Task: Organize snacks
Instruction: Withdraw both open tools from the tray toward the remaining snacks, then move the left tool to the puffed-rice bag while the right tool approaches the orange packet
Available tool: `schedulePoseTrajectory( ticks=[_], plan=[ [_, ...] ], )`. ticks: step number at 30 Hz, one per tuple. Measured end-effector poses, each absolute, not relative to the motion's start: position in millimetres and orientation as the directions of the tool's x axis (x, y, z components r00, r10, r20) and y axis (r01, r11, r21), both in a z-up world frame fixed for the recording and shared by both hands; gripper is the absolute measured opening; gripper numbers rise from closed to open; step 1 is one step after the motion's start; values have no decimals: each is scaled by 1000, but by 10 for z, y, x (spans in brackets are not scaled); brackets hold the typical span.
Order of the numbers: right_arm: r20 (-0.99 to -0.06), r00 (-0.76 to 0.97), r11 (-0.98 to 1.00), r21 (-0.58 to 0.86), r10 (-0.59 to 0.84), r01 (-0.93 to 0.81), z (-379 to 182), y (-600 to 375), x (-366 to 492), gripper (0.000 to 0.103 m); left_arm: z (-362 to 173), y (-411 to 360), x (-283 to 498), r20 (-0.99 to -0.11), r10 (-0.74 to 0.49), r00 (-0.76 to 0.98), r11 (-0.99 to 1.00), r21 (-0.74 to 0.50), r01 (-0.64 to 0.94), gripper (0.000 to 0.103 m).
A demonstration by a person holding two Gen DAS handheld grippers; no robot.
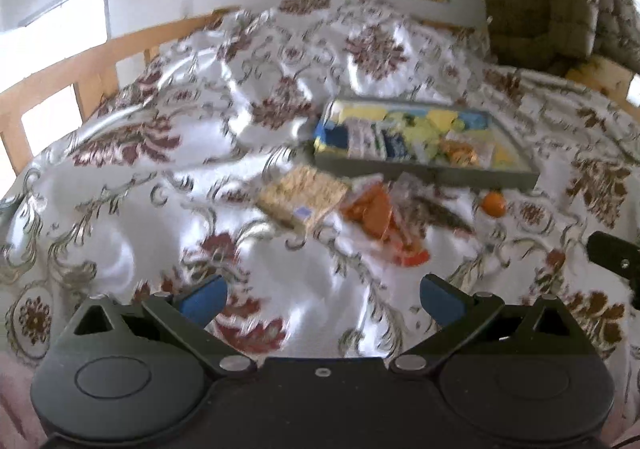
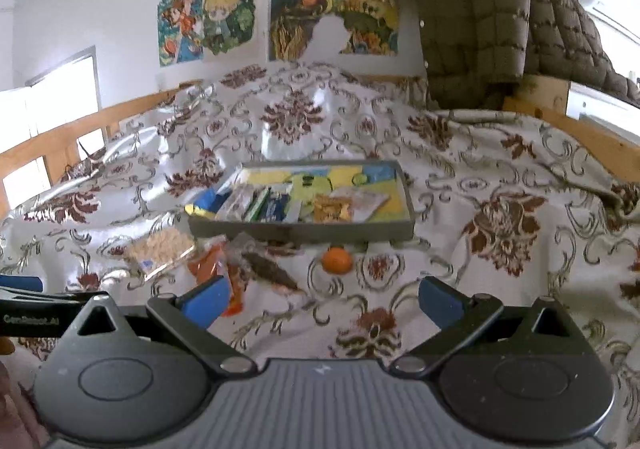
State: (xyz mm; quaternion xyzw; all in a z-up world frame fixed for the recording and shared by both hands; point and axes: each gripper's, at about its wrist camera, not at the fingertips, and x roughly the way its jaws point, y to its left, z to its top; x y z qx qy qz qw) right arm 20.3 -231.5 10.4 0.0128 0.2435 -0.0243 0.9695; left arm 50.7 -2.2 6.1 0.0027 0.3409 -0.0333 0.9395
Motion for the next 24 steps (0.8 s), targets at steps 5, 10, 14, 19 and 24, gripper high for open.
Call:
schedulePoseTrajectory(
  ticks=[5,10,14,19,24],
  plan=[
    [-539,841,996,45,-43,80,39,-2337,209,103,44,30,482,-656,-62,752,998,-41,46,102],
    [-620,784,990,99,-15,97,-58,-2376,273,103,27,60,484,-685,-23,728,1000,-24,9,102],
    [-638,770,994,72,-20,85,-97,-2327,295,103,32,79,512,-695,-14,719,1000,-22,-3,102],
    [-654,756,996,58,-17,73,-108,-2281,341,103,32,98,583,-709,-11,705,1000,-19,-3,102],
    [-661,750,998,57,8,39,-121,-2227,397,103,46,164,666,-719,25,695,999,2,-33,102]
  ],
)
